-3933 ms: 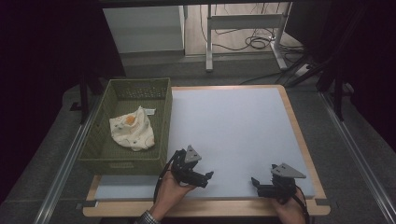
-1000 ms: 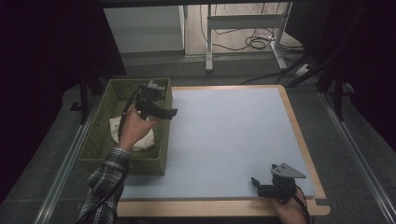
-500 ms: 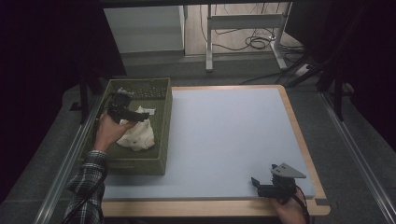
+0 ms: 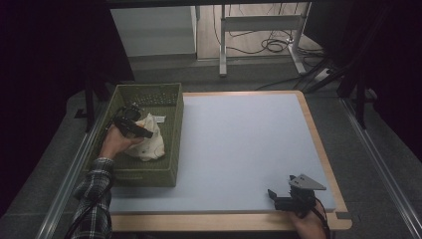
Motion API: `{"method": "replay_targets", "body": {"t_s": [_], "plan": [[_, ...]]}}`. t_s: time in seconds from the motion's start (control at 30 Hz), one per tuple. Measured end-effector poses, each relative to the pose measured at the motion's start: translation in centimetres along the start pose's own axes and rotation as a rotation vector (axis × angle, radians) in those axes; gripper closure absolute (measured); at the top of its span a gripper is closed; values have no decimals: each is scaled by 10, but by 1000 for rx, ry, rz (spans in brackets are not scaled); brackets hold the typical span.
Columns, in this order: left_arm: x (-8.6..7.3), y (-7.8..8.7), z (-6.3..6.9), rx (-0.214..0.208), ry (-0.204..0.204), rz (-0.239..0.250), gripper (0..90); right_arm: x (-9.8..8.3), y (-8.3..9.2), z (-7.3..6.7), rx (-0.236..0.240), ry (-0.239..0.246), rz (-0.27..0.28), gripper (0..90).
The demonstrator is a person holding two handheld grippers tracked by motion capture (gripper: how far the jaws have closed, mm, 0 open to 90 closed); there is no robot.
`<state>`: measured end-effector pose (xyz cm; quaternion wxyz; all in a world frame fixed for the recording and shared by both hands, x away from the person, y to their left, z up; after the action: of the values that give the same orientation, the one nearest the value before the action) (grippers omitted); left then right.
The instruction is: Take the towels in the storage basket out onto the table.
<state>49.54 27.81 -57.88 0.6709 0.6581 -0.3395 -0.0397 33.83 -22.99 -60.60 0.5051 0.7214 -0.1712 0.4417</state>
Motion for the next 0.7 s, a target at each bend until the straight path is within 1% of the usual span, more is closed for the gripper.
{"method": "replay_targets", "body": {"t_s": [0.13,0.2,0.23,0.27,0.3,0.33,0.37,0.4,0.47,0.5,0.53,0.57,0.6,0.63,0.7], "plan": [[-4,-9,1,-43,24,-48,21,0,0,0,2,0,0,34],[-8,-15,4,-55,12,-89,37,0,0,0,3,1,0,34],[-12,-19,6,-58,0,-122,45,0,0,0,3,1,0,34],[-14,-20,6,-57,-8,-138,64,0,0,0,3,0,1,34],[-17,-22,6,-56,-12,-168,92,0,0,0,1,1,0,34],[-20,-22,7,-64,-5,-188,136,0,0,0,3,0,1,34],[-20,-22,8,-87,11,-192,201,0,0,0,3,0,1,34],[-20,-21,10,-107,27,-191,251,0,0,0,3,1,0,34],[-20,-19,12,-133,38,-187,388,0,0,0,3,1,0,33],[-20,-18,14,-145,38,-185,466,0,0,0,3,1,0,34],[-20,-17,15,-143,35,-183,550,0,0,0,3,1,0,34],[-19,-16,16,-152,29,-181,612,0,0,0,3,1,0,34],[-19,-16,16,-152,29,-181,651,0,0,0,3,1,0,34],[-19,-14,19,-160,11,-179,714,0,0,0,3,1,0,34],[-18,-12,18,-150,10,-180,749,0,0,0,3,1,0,34]]}}
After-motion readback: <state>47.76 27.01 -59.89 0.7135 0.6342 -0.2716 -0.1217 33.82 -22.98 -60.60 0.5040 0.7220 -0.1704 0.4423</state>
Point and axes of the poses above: each handheld gripper's, and its own axes: y roughly backward along the jaws, x roughly out of its top, z roughly to its right, the point moved 10 cm from there along -y, roughly forward along the jaws, and after that the axes turned 10 degrees about -y, right-handed, at the moved point
